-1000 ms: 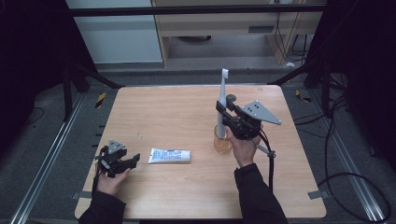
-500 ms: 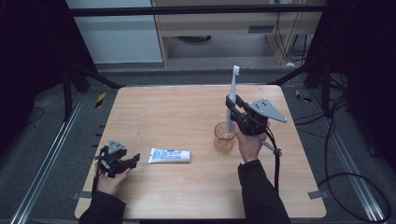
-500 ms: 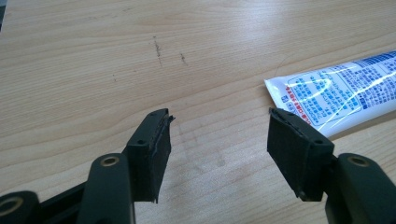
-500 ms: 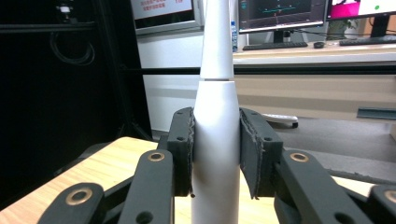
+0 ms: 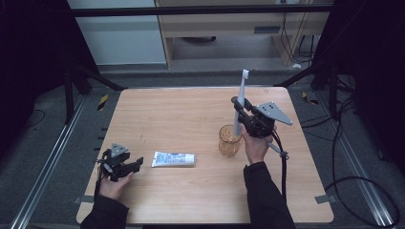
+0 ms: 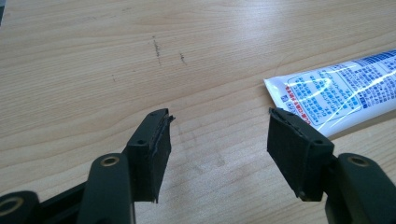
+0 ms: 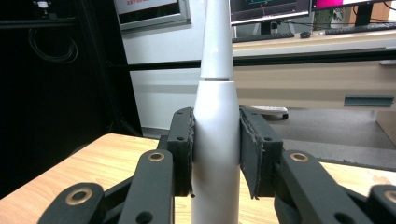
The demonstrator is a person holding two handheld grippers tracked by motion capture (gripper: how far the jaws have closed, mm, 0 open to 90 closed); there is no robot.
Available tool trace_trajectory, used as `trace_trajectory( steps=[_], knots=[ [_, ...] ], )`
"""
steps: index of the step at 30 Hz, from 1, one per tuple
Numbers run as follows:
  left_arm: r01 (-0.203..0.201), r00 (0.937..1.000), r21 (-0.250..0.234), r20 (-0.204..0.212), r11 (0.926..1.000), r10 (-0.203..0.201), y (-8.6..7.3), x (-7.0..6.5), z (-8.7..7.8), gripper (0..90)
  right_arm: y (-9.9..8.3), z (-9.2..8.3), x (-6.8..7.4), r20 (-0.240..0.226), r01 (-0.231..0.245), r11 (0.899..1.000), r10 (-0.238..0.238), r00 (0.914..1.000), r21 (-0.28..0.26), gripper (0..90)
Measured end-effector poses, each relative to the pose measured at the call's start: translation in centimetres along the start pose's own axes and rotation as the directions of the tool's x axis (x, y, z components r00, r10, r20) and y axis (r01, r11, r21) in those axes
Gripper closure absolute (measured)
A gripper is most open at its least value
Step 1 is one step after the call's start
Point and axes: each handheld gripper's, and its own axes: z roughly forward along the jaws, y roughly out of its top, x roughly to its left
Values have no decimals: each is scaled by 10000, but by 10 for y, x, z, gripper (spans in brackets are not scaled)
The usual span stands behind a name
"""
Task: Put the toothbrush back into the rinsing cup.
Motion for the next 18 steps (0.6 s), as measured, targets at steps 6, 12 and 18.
trace_trajectory(
  steps=[6,12,18],
  knots=[
    [18,10000,-2,-1,10000,-18,0,0,0,388,-8,7,-3,93,-54,10000,54,9999,67,674],
    [17,10000,-6,0,10000,-17,0,0,0,389,-20,12,-8,243,-209,9993,202,9995,295,674],
    [31,10000,-15,-7,10000,-31,0,1,0,389,-30,16,-10,343,-267,9985,251,9991,477,674]
  ],
)
